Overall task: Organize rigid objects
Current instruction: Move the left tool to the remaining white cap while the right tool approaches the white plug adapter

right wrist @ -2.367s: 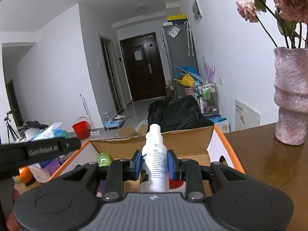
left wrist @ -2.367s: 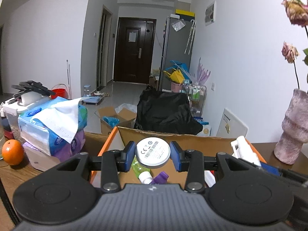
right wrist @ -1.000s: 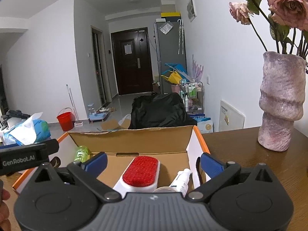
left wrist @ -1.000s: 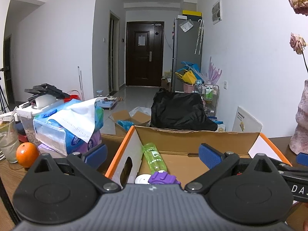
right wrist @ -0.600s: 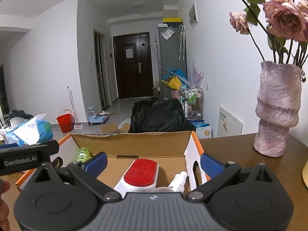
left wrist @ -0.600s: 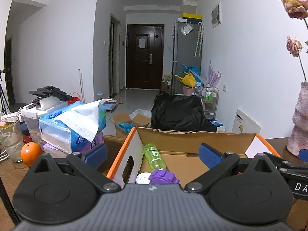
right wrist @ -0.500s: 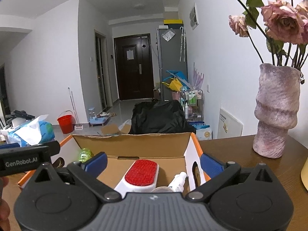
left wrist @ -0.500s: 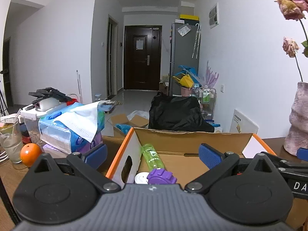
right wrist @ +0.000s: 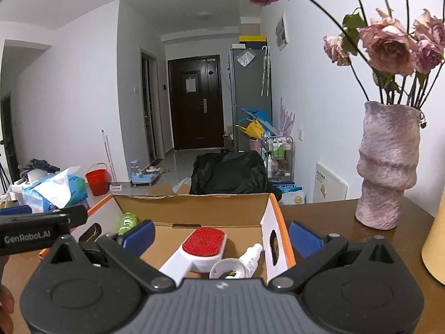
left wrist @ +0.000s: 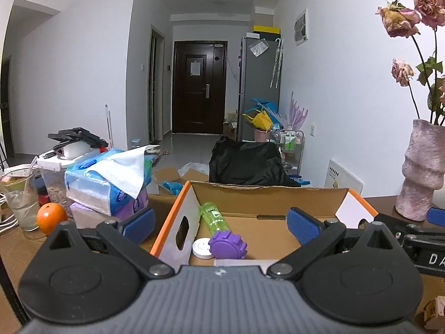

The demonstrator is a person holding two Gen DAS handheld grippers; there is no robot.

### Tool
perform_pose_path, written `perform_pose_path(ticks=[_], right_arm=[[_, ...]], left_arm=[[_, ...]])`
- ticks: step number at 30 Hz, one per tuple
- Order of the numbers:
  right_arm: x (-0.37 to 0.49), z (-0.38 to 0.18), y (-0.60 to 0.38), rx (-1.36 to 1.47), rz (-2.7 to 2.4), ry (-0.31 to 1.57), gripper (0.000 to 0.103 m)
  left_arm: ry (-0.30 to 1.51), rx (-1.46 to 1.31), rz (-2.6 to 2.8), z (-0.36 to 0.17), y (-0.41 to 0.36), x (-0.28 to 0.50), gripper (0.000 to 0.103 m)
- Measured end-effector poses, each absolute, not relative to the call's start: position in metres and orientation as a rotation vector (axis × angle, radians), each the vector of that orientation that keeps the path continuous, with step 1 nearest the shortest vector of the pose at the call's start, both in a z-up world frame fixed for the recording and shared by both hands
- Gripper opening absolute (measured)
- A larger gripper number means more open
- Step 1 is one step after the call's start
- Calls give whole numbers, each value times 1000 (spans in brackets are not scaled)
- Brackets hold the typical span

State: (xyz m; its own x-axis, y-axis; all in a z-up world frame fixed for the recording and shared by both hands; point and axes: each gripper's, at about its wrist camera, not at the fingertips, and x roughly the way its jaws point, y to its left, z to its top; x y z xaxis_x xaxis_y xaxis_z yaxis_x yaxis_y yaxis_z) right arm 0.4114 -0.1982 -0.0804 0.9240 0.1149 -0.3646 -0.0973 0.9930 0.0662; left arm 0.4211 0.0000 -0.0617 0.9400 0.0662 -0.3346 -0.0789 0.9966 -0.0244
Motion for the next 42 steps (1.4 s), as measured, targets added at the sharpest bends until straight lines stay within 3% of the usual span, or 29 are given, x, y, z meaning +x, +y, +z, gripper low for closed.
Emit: perform_pose_path(ticks=[42], right_arm=[[270, -79, -232, -1, 145, 401, 103]], left_arm=[[383, -66, 32, -66, -11, 285, 103]])
